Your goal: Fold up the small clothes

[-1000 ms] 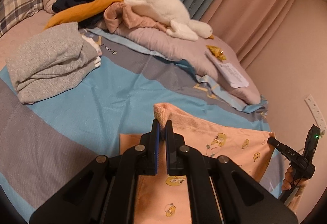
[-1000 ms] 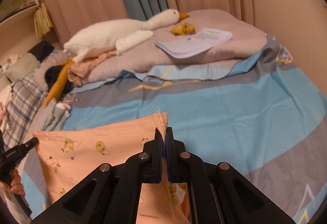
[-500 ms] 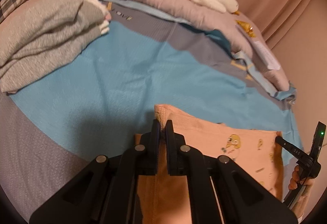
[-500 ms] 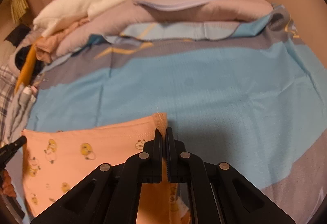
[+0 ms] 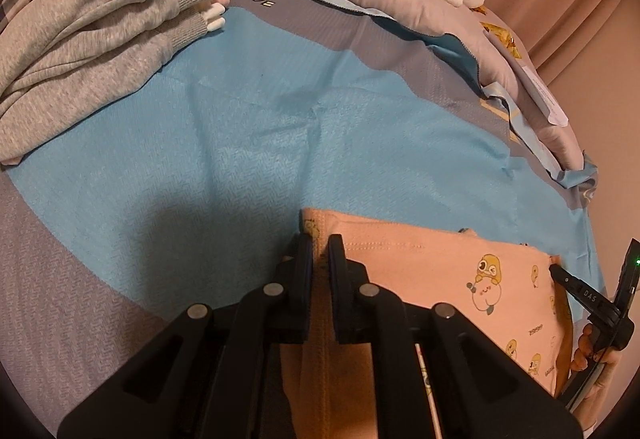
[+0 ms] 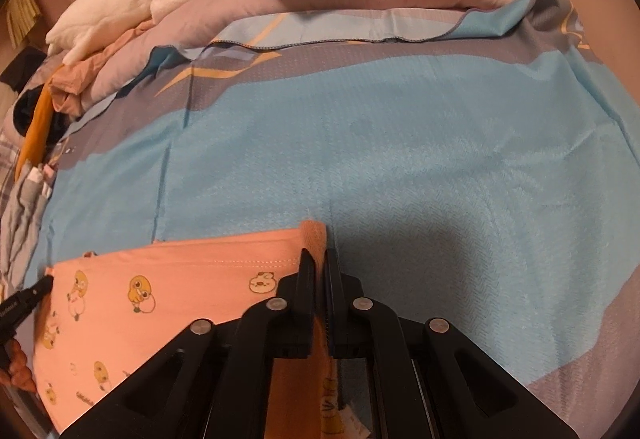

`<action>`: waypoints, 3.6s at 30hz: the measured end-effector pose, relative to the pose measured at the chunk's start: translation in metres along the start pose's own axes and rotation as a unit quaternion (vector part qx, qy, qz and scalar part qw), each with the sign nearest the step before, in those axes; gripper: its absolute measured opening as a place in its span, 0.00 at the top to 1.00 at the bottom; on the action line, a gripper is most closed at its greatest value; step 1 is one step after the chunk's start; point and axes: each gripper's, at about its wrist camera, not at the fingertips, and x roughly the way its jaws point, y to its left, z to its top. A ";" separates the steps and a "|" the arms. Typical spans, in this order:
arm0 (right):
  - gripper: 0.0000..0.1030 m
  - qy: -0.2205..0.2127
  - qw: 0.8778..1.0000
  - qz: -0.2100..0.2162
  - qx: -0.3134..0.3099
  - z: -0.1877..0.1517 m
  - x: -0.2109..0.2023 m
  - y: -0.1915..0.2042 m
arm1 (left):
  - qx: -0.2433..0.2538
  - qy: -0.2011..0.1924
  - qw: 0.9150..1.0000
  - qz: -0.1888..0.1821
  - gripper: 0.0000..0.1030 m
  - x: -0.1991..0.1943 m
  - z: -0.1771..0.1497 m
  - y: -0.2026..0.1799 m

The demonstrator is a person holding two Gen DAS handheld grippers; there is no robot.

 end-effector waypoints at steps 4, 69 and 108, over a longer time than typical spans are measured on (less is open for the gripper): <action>0.96 -0.003 1.000 -0.010 0.002 -0.002 -0.010 -0.001 | 0.002 0.003 1.000 0.002 0.84 -0.013 -0.001 -0.003; 0.92 -0.041 0.984 0.132 0.109 -0.141 -0.098 -0.015 | -0.050 -0.028 0.993 -0.098 0.90 -0.098 -0.134 -0.011; 0.92 -0.017 0.992 0.079 0.097 -0.217 -0.121 -0.030 | -0.015 0.012 0.998 -0.066 0.84 -0.118 -0.232 -0.006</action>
